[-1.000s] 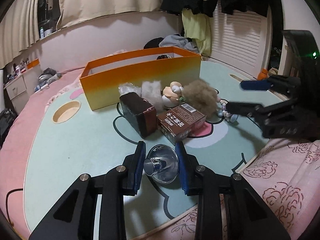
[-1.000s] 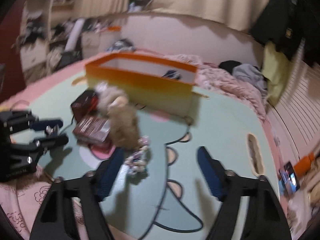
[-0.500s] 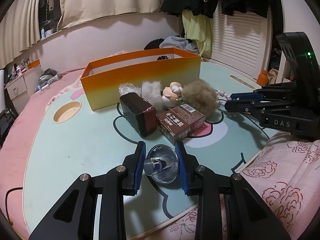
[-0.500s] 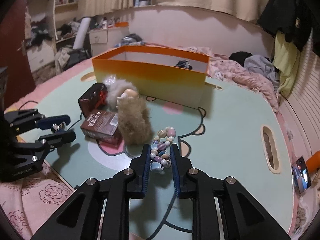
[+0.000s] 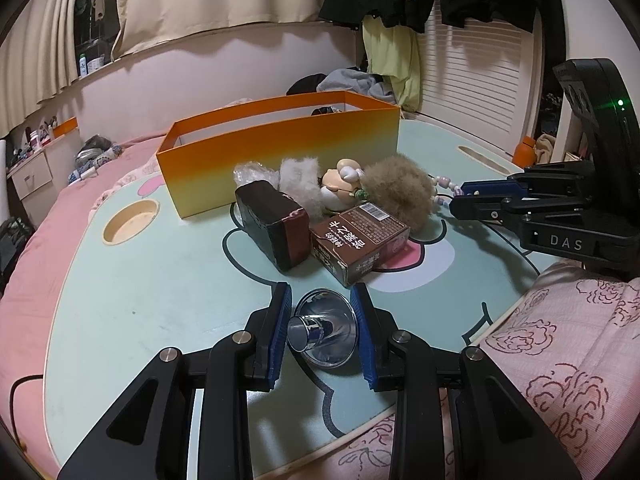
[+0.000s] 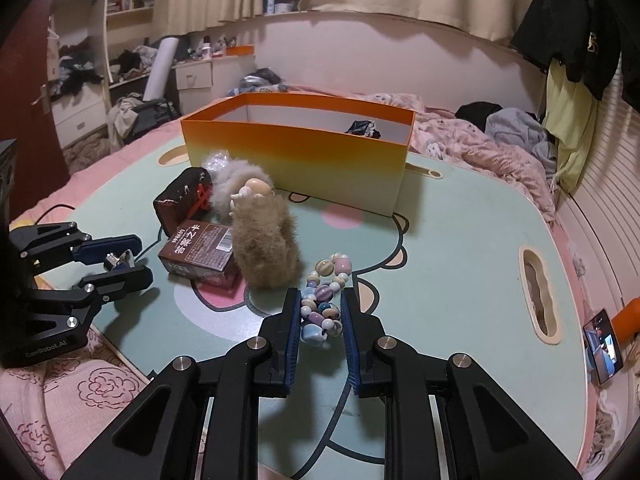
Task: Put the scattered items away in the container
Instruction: 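Lift the silver metal cap with left gripper while right gripper grasps the beaded bracelet, then lower the metal cap and bracelet into the box, open both grippers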
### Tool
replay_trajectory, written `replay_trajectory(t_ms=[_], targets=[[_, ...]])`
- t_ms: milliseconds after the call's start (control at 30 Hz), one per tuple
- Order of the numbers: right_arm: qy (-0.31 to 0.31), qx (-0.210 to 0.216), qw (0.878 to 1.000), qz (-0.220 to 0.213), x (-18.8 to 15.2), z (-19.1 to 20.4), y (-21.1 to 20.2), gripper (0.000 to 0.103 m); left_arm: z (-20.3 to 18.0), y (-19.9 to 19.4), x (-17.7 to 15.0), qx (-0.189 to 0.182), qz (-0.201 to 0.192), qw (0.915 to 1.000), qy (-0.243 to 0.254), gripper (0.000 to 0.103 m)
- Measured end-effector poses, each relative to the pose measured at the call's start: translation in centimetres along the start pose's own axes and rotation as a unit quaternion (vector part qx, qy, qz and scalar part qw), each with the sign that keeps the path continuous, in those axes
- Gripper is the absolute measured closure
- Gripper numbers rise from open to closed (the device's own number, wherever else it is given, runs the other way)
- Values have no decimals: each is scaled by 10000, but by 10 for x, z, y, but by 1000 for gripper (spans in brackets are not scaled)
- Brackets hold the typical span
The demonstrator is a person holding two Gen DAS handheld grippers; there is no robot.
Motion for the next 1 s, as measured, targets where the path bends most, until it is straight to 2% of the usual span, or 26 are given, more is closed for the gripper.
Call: replay_trajectory(t_ms=[333, 500, 600, 733, 800, 900, 1000], targets=[[-42, -8, 10000, 1, 1, 1, 0, 84, 0, 3, 2, -49, 81, 10000, 7, 71], [-40, 66, 9999, -123, 18, -2, -3, 84, 1, 4, 17, -281, 70, 9994, -215, 71], [88, 181, 9992, -355, 48, -7, -4, 84, 6, 3, 51, -339, -198, 9989, -240, 71], [-127, 77, 9967, -803, 102, -13, 0, 84, 17, 11, 111, -484, -577, 9966, -324, 71], [-175, 23, 9955, -933, 127, -17, 11, 84, 26, 25, 140, -385, -679, 9966, -272, 71], [-116, -5, 9955, -939, 148, -25, 35, 84, 44, 57, 163, -225, -622, 9975, -255, 71], [-90, -7, 9967, -802, 154, -33, 64, 84, 66, 101, 164, -57, -299, 9986, -436, 71]])
Point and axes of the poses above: each gripper's, at about its wrist camera, not at the fingertips, and y roughly the way its jaws point, z to its left, x to its top, the point moved 10 cm from there along y, roughly the way its jaws point, and after that the axes turned 14 degrees about -z, right-handed, at the moved point
